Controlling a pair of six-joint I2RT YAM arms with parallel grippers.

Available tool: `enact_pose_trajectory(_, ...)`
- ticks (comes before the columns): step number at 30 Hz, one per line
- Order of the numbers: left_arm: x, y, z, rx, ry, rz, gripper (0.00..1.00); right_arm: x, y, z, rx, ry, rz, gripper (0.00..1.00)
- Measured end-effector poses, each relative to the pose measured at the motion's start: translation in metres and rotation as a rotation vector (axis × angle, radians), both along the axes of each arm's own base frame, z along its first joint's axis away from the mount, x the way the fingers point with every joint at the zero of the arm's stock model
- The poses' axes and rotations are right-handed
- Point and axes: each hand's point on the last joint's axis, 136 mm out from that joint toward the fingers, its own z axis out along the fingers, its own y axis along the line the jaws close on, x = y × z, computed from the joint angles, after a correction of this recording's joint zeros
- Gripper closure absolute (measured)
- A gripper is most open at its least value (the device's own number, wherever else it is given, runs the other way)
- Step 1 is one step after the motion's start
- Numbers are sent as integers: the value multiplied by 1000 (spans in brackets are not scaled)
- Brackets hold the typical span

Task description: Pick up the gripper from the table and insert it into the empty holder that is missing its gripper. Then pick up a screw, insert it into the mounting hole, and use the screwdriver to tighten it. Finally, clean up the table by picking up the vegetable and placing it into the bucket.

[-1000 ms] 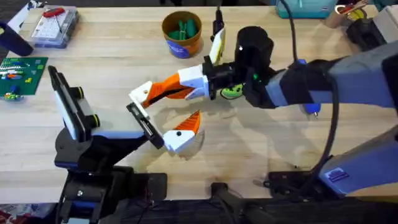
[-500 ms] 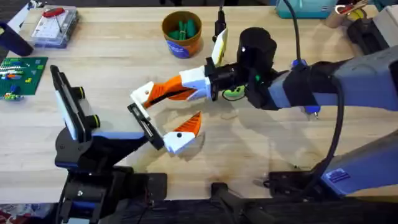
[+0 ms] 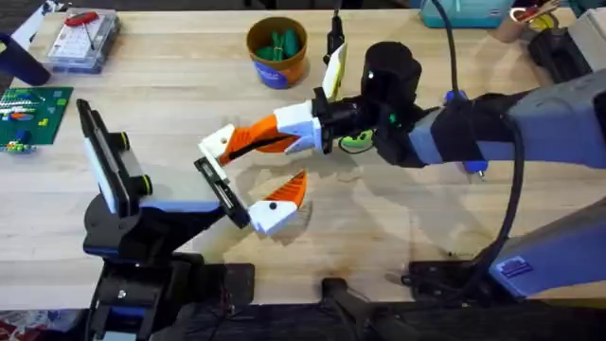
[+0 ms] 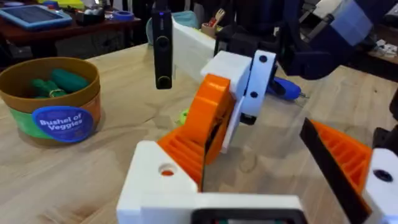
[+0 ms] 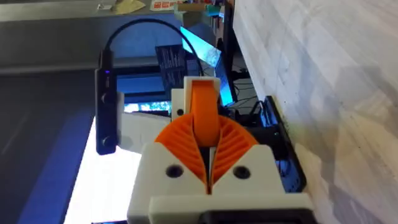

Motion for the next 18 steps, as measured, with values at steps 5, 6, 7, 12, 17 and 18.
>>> enact_pose_trajectory(5,-1,-1,0,0,0,-5,14,0,0,0,1,-2,3,994)
enact_pose_trajectory(6,-1,-1,0,-1,1,-10,14,-1,0,0,1,-1,6,994)
enact_pose_trajectory(7,-3,-2,0,-1,1,-18,14,-1,-1,0,1,0,10,994)
enact_pose_trajectory(12,-11,-8,-1,2,-2,-78,14,-4,-5,1,4,6,37,994)
enact_pose_trajectory(17,-15,-10,-1,16,-22,-109,14,-7,-7,1,7,10,60,994)
enact_pose_trajectory(18,-16,-10,-1,17,-25,-111,14,-7,-7,1,8,10,62,994)
